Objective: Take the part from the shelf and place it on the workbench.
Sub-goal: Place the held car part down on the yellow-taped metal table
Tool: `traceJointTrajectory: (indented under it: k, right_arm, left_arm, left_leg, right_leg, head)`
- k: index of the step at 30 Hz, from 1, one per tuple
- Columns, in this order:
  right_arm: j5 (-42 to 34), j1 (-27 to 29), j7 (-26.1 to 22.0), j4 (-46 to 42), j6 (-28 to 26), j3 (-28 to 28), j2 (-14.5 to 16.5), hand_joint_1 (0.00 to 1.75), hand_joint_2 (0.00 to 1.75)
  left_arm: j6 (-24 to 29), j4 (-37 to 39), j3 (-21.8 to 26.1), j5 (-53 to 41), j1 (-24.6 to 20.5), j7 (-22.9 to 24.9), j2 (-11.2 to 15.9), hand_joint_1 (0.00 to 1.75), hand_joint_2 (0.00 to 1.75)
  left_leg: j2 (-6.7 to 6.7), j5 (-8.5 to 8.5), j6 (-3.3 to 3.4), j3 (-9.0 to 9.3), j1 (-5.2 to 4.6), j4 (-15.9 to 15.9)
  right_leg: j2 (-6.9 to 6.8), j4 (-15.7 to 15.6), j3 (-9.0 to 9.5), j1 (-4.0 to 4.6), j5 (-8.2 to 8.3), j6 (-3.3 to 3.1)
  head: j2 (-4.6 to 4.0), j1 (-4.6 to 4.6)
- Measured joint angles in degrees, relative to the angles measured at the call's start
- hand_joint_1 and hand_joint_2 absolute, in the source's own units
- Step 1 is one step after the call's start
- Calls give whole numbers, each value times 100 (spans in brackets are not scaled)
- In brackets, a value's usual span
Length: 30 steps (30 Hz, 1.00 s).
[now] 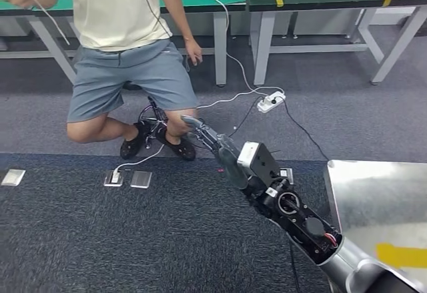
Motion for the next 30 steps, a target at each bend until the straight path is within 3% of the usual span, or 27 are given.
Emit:
traceJointTrajectory:
  k: [1,2,3,5,7,9,10,12,14,15,16,17,18,20,21,23,24,25,27,28,30]
  right_arm:
    - [10,26,0,21,-2,-1,0,0,0]
    - [14,43,1,42,-7,-5,0,0,0]
    - [17,57,5,60,-17,-13,0,0,0]
    - [33,83,26,88,-65,-41,-1,0,0]
    - [45,117,54,114,-115,-74,-9,0,0]
    - [45,142,67,137,-132,-91,-15,0,0]
    - [45,148,68,145,-134,-98,-18,0,0]
    - [45,156,67,156,-136,-122,-33,0,0]
    - [45,186,66,175,-139,-144,-55,0,0]
    - [49,211,70,188,-142,-149,-63,0,0]
    - [61,236,75,203,-149,-154,-71,0,0]
    - [78,255,81,219,-157,-159,-78,0,0]
    - [96,269,87,233,-167,-169,-84,0,0]
    - [110,295,95,268,-177,-205,-101,0,0]
    - [108,320,93,287,-177,-226,-109,0,0]
    - [101,389,86,331,-174,-265,-120,0,0]
    - [99,420,88,351,-172,-286,-121,0,0]
    - [97,440,102,377,-172,-310,-125,0,0]
    - [100,471,153,452,-198,-372,-134,0,0]
    - [104,498,189,520,-222,-407,-145,0,0]
    - [123,574,250,730,-290,-477,-176,0,0]
  left_arm:
    - [-2,0,0,-2,3,0,0,0,0]
    - [-4,0,0,-8,8,-1,1,0,0]
    - [-7,0,0,-14,12,-3,3,0,0]
    - [-21,0,0,-32,6,-14,13,0,0]
    - [-38,0,0,-43,-8,-23,21,0,0]
    - [-44,0,0,-46,-5,-25,27,0,0]
    - [-44,0,0,-47,2,-25,27,0,0]
    - [-44,0,0,-49,5,-25,25,0,0]
    - [-44,0,0,-49,-6,-25,22,0,0]
    - [-44,0,0,-49,-11,-25,22,0,0]
    - [-45,0,0,-50,-13,-25,22,0,0]
    - [-48,0,0,-53,-11,-25,21,0,0]
    - [-52,0,0,-57,-8,-26,18,0,0]
    - [-59,0,-1,-67,-7,-29,9,0,0]
    - [-59,0,-1,-73,-13,-31,7,0,0]
    - [-60,0,-2,-82,-15,-34,7,0,0]
    - [-60,1,-2,-85,-6,-35,12,0,0]
    - [-61,0,-2,-85,11,-36,15,0,0]
    - [-62,-1,-2,-78,25,-38,21,0,0]
    - [-64,-2,-2,-73,21,-39,19,0,0]
    - [-67,-2,-2,-63,2,-42,16,0,0]
  left_leg:
    - [10,8,1,-75,4,126]
    - [21,126,12,-23,5,5]
    - [55,321,36,149,1,-340]
    - [250,662,110,595,-43,-1198]
    - [349,750,180,788,-97,-1594]
    - [237,746,232,795,-105,-1631]
    - [188,752,256,816,-92,-1660]
    - [99,775,311,872,-54,-1724]
    - [-8,773,343,887,-46,-1735]
    - [-80,769,348,890,-47,-1733]
    - [-156,764,351,897,-48,-1730]
    - [-236,759,348,908,-48,-1725]
    - [-315,750,339,924,-46,-1718]
    - [-466,722,303,934,-48,-1684]
    - [-539,715,278,914,-47,-1660]
    - [-670,728,217,858,-31,-1638]
    - [-733,741,180,841,-17,-1647]
    - [-696,734,148,832,-10,-1637]
    - [-389,569,88,698,-23,-1362]
    - [-185,398,65,530,-25,-1022]
    - [-11,67,21,99,-13,-207]
  right_leg:
    - [-68,0,2,6,-9,-4]
    - [-129,0,10,11,-18,-3]
    - [-186,0,25,15,-30,2]
    - [-285,0,59,38,-65,32]
    - [-368,-4,88,64,-102,82]
    - [-447,-28,124,76,-130,143]
    - [-420,-12,140,69,-163,173]
    - [-212,308,21,57,-379,218]
    - [13,1105,-365,50,-750,240]
    - [52,1481,-565,50,-873,250]
    - [68,1685,-692,48,-886,256]
    - [78,1644,-706,43,-769,256]
    - [99,1364,-606,34,-549,250]
    - [313,536,-277,1,-108,230]
    - [437,238,-159,-16,7,217]
    - [554,55,-94,-16,23,182]
    - [497,40,-82,-12,31,150]
    - [431,17,-62,-10,40,115]
    - [294,-36,-15,-22,57,39]
    - [216,-50,-2,-19,57,16]
    - [55,-54,4,-7,43,-9]
  head:
    - [0,-3]
    - [0,-7]
    - [0,-9]
    - [0,-18]
    - [0,-2]
    - [0,18]
    - [0,23]
    - [0,53]
    - [0,103]
    - [0,126]
    - [0,141]
    - [0,156]
    - [0,174]
    - [0,207]
    - [0,206]
    - [0,182]
    - [0,170]
    - [0,165]
    - [0,108]
    - [0,72]
    - [0,18]
